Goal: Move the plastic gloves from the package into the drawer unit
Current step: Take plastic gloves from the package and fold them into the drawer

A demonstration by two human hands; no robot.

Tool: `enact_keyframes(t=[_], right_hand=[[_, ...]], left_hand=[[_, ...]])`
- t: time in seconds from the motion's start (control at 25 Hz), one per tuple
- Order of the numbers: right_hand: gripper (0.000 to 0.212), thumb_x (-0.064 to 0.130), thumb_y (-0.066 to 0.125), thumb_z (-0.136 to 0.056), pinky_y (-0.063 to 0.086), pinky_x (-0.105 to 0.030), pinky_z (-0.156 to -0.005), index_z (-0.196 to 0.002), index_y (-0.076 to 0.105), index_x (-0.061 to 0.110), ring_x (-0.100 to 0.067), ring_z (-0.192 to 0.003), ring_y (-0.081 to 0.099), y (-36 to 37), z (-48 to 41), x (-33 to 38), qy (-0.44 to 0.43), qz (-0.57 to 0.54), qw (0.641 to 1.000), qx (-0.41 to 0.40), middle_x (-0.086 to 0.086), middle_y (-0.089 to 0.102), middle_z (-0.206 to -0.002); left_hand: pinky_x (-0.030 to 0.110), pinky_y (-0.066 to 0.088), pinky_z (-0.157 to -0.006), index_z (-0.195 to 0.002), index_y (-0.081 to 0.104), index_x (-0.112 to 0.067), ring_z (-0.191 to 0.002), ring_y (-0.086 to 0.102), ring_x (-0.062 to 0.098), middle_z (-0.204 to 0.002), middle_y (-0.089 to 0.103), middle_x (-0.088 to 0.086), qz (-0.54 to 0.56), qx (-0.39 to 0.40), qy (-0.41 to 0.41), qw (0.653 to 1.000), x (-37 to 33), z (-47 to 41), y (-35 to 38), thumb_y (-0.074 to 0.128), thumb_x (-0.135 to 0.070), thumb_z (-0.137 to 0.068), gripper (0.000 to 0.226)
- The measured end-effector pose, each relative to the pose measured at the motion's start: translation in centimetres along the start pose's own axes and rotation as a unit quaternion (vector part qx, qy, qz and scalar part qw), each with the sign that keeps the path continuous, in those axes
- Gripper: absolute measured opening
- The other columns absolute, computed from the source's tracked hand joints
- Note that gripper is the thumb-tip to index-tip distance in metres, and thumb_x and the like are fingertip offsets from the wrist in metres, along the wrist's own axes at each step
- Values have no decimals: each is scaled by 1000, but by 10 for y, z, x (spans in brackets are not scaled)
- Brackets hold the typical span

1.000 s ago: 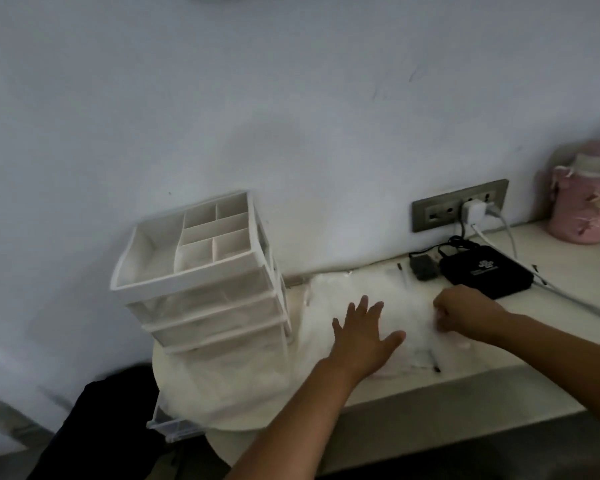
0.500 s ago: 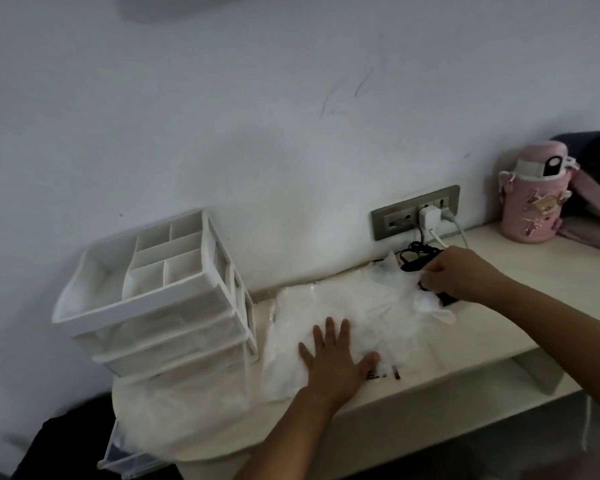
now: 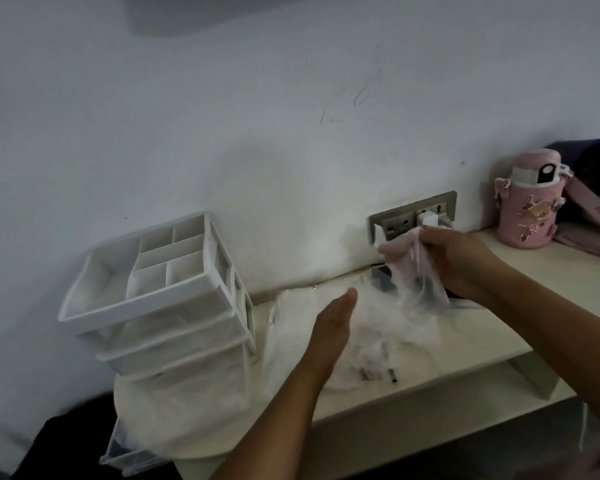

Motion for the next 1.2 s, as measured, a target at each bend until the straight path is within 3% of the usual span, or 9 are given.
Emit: enact_keyframes(t=[0.16,0.36,0.48,0.64,0.76,0.84,0.92,1.0,1.2], right_hand=[[28,19,35,-100,57,-32,-65,-106,54,-1,-26,-81,72,36,17,-19,66,31,994,80,-20,72,-94],[23,23,33,-100,59,-32,-69,-103,50,8,-28,-91,70,55,16,-42,117,14,986,115,-22,68,-109],[28,22,31,-100,59,-31,-63,-96,54,8,-27,-88,71,61,10,-47,111,-14,988,106,-21,68,-110],[39,35,32,-98,58,-34,-72,-96,55,4,-29,-78,68,65,-2,-47,91,-29,992,78,-25,67,-109],[72,65,44,-82,49,-40,-85,-111,61,2,-28,-81,60,85,-7,-59,118,90,978,144,-20,68,-106],[64,62,59,-73,47,-36,-88,-112,66,11,-24,-84,56,107,-2,-74,118,251,931,236,-10,69,-99],[38,44,70,-74,49,-28,-86,-103,71,19,-19,-89,59,131,11,-93,114,386,856,325,-1,70,-94],[14,25,67,-80,50,-21,-84,-90,74,19,-13,-93,64,147,12,-104,107,433,828,339,2,72,-95],[27,28,55,-88,52,-31,-85,-78,68,7,-19,-75,65,185,-7,-121,93,319,896,295,-7,70,-75]], left_hand=[[36,21,-118,-145,34,-17,-138,36,19,-146,42,0,266,104,-13,958,-21,-3,13,62,-90,-37,134],[40,38,-108,-126,60,-14,-123,54,23,-133,58,10,337,176,38,924,-35,7,10,66,-59,-73,70],[31,55,-79,-93,74,-13,-80,67,13,-90,71,4,369,102,21,924,-32,7,-15,65,-28,-80,21],[16,38,-39,-75,63,-13,-39,42,5,-49,47,-4,117,-98,67,986,-52,23,-87,71,-19,-83,13],[14,37,-42,-71,65,-20,-41,43,4,-50,47,-4,-111,-127,180,969,-97,51,-125,74,-21,-81,14],[14,40,-46,-72,67,-22,-47,44,7,-56,49,4,-185,-115,211,953,-113,67,-143,73,-25,-81,12],[14,42,-47,-73,67,-23,-47,46,8,-55,50,4,-217,-114,211,946,-117,81,-166,71,-26,-84,13],[13,40,-46,-70,64,-22,-44,48,5,-51,52,-5,-217,-135,189,948,-112,96,-196,69,-24,-86,17],[17,40,-39,-74,66,-14,-37,44,3,-41,51,-7,-149,-192,86,966,-56,121,-261,61,-19,-92,20]])
Point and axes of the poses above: each hand's wrist, its own z-axis away from the middle knuckle, its own y-axis out of the palm, x = y × z, the point moved 10 cm from there along -z, towards the middle knuckle
